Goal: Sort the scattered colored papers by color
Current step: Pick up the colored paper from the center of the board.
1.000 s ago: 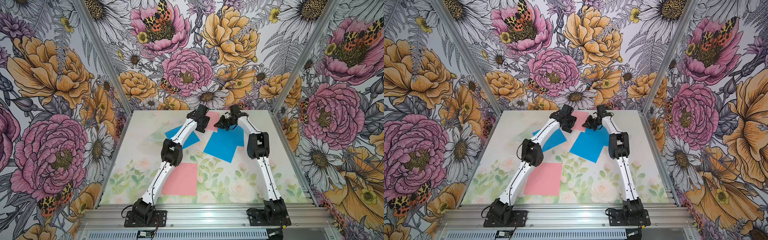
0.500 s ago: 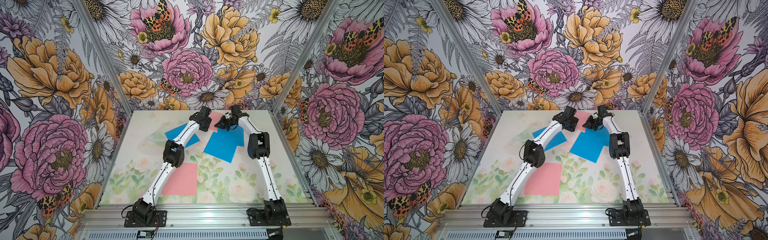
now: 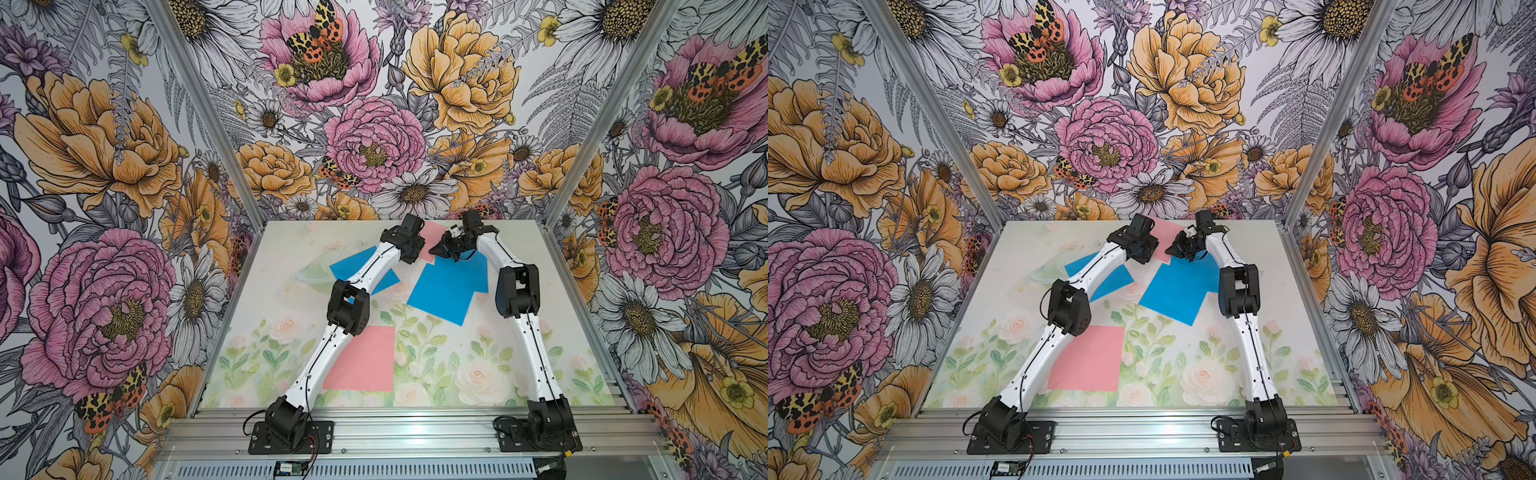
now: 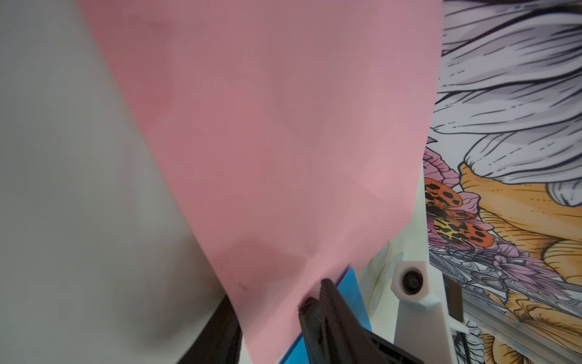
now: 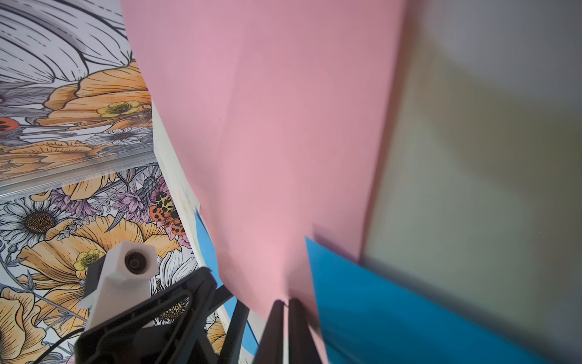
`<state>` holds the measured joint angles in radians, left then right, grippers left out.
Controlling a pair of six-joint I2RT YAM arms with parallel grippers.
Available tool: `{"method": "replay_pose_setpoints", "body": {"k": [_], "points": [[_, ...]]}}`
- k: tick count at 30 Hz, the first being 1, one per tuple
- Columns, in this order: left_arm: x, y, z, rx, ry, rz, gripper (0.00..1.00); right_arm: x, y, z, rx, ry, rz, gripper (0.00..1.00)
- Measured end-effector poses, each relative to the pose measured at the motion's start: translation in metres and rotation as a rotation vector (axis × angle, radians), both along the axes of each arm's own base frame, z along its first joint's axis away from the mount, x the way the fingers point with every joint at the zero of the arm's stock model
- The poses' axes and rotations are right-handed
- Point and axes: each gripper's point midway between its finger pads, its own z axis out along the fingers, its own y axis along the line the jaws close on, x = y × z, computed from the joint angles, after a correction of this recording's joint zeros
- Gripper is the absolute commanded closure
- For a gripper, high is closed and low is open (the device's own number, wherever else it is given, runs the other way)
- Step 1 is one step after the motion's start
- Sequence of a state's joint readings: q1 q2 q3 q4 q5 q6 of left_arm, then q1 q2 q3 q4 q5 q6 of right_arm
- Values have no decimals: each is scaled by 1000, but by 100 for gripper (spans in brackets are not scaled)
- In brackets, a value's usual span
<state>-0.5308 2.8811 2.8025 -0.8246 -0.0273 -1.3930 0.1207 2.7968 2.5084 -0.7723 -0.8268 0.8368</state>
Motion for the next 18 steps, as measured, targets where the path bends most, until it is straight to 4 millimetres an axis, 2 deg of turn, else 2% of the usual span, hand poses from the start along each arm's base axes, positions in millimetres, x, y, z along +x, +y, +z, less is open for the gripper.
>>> {"method": "replay_pose_setpoints", "body": {"k": [4,8,15,18], "points": [[0,1,0,25,-13,-29,67,0,0,0,0,0,0,91],[2,6,-3,60,-23,-55,86,0,0,0,0,0,0,91],[3,9,-5,81,-28,-76,88,0,0,0,-1,0,0,91],[3,9,-6,85,-29,-82,94,0,0,-1,0,0,0,91]]}}
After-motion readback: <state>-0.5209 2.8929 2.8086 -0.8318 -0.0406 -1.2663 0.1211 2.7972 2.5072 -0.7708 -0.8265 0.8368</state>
